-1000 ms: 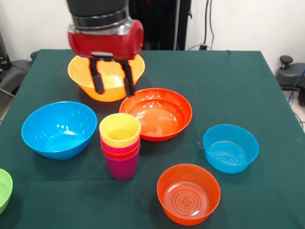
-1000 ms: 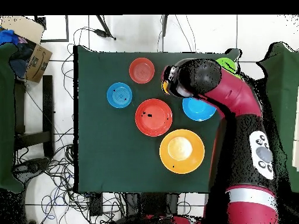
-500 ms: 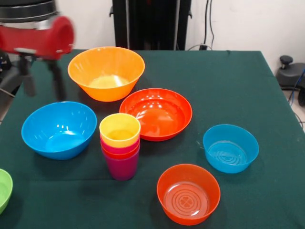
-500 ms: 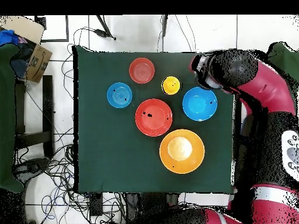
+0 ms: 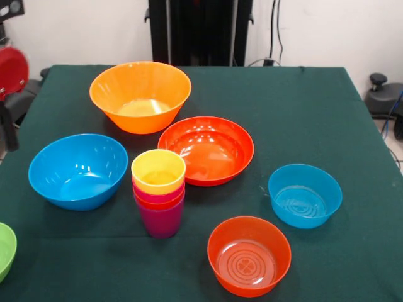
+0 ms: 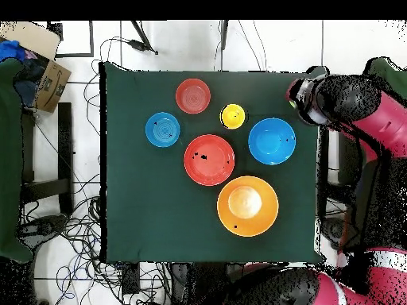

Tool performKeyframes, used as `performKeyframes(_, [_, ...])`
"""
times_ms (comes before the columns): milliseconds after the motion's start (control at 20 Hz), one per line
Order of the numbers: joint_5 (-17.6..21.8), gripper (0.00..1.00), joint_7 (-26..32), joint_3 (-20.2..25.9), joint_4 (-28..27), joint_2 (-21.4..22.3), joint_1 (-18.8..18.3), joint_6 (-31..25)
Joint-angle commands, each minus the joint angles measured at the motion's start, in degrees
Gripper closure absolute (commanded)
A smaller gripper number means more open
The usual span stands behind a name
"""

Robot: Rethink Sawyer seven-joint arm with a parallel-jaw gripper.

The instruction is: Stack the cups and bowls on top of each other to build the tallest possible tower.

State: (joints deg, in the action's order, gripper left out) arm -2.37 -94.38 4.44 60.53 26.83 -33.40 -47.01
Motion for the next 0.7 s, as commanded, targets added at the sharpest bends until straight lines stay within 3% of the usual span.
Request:
performKeyframes(50, [4.96,0.00,11.82,9.99,0.34,-7.35,-1.41,6.43])
performKeyframes(450, [6.00,0.00,10.39,11.45,-0.96,-10.04,-1.03,10.77])
performKeyframes(700, [8.42,0.00,12.46,12.74,-1.15,-11.08,-1.82,12.44])
